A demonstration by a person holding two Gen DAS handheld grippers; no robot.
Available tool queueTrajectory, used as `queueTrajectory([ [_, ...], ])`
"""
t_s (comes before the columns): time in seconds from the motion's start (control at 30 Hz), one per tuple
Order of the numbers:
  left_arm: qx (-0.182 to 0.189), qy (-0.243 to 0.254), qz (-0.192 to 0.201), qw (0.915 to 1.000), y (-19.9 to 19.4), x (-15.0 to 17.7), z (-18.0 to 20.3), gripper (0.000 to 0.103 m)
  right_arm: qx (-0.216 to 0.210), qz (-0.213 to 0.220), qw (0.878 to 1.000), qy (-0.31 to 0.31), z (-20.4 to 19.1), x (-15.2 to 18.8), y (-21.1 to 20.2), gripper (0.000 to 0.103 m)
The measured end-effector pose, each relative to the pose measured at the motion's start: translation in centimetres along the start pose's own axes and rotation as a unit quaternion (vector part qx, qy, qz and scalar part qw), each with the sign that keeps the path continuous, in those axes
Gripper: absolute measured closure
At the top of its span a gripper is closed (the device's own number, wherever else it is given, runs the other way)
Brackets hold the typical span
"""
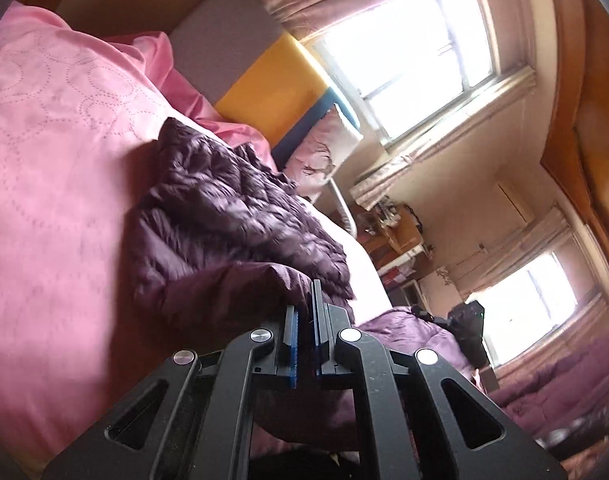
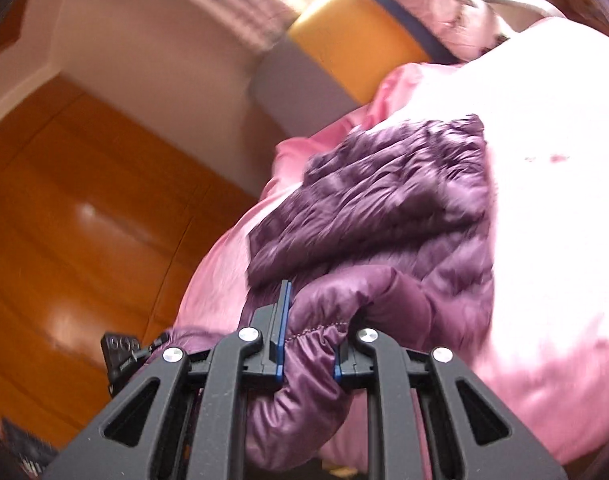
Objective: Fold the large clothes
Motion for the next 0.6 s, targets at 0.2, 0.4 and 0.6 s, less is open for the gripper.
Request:
queueTrajectory([
  [0.2, -0.035, -0.056, -0.004, 0.9978, 4.8, -6.5, -3.1, 0.099, 0.01, -0.003, 0.998, 0.06, 3.8, -6.2, 2.8, 0.073],
  [0.4, -0.042, -0.139, 0.007, 0.9894, 7.0, -10.9, -6.1, 0.027, -0.02, 0.001, 0.992, 0.124, 6.5, -10.2, 5.7, 0.012],
  [0.6, -0.091, -0.075, 0.011, 0.993, 5.9, -10.1, -6.8, 0.021, -0.036, 0.046, 0.995, 0.086, 6.0, -10.9, 3.6, 0.003],
])
Point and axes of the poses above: each gripper's, at about its wrist camera, not at the fingertips, and y roughly the way its jaws point, z to its right, x to its underside, the point moved 5 cm from there along y, roughly the way its jaws point, and after that the axes turned 8 degrees about -z, right-handed, at the moved point
